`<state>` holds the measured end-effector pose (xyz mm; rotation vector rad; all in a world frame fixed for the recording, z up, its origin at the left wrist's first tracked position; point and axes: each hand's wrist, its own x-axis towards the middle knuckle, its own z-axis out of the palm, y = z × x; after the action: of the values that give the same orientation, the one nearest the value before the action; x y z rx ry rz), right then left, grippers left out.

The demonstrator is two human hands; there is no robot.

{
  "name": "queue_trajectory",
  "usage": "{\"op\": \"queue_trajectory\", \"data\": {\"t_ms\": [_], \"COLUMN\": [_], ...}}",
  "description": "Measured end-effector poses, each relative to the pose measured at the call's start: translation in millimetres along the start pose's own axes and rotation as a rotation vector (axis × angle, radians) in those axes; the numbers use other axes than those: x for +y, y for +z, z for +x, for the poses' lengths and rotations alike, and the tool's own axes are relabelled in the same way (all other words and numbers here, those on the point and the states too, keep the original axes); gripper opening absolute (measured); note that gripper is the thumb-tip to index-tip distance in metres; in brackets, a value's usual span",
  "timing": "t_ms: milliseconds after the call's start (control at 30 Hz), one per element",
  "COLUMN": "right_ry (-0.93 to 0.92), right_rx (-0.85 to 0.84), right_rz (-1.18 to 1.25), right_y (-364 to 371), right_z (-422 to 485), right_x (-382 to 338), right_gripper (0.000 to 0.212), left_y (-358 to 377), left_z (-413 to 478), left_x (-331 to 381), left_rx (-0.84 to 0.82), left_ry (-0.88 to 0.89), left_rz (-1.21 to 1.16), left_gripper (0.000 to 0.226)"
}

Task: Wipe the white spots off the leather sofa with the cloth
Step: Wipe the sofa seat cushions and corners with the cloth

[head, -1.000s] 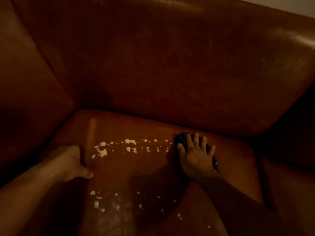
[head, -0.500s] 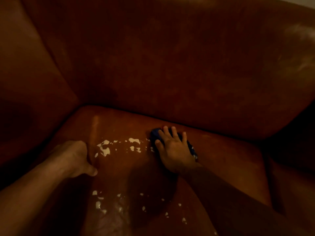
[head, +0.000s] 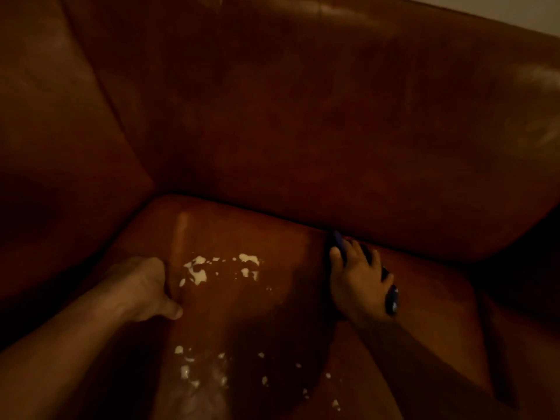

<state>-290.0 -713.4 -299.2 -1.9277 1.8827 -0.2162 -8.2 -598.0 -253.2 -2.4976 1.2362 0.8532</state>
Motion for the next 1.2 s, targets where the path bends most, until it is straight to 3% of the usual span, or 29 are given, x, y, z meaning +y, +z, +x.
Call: {"op": "queue_trajectory", "data": {"t_ms": [67,267,633,733,800,867,900,1033,1200], "right_ry": [0.022,-0.344,-0.791,-0.585,-0.373,-0.247,-0.196,-0.091,-0.431], "right_rx": [-0.104,-0.21,-0.446,-0.501,-0.271,0.042,0.098,-0.153,-0.298], "right_rz": [-0.066,-0.047,-0.059,0.304,0.554,0.553,0.473,0.073,-0.076], "right_y": [12.7,42.1,57.8,44.9,31.2,22.2,20.8,51.1,82.9], "right_z": [5.3,4.0,-53.3,-62.8,-55.8,-36.6,-25.7,-7.0,-13.6], "right_x": [-6.4,-62.0,-88.6,-92.4,-97.0,-93.0,-91.8,-104.8,-131.9], "right_gripper": [0.05,0.048,0.044,0.034,0.026,0.029,0.034,0.045,0.047], "left_y": [0.2,-6.2,-0.4,1.2,0.5,-0.4,-1.7,-1.8,-4.0], "left_z": [1.8,2.2,-5.4,-9.7,-12.2,-12.9,-13.6,-12.2,-3.9], "left_x": [-0.3,-4.0,-7.1,-10.5,-15.8,-23.9,-29.9,-46.8,-54.2], "left_rx": [-0.002,-0.063,-0.011,0.032,0.035,0.041,0.044,0.027,-0.035], "left_ry": [-0.001,0.007,0.029,0.054,0.068,0.072,0.069,0.063,0.06], "left_rz": [-0.008,0.004,0.015,0.014,-0.006,0.01,0.017,0.002,-0.096], "left_gripper": [0.05,0.05,0.054,0.055,0.066,0.089,0.097,0.09,0.078]}}
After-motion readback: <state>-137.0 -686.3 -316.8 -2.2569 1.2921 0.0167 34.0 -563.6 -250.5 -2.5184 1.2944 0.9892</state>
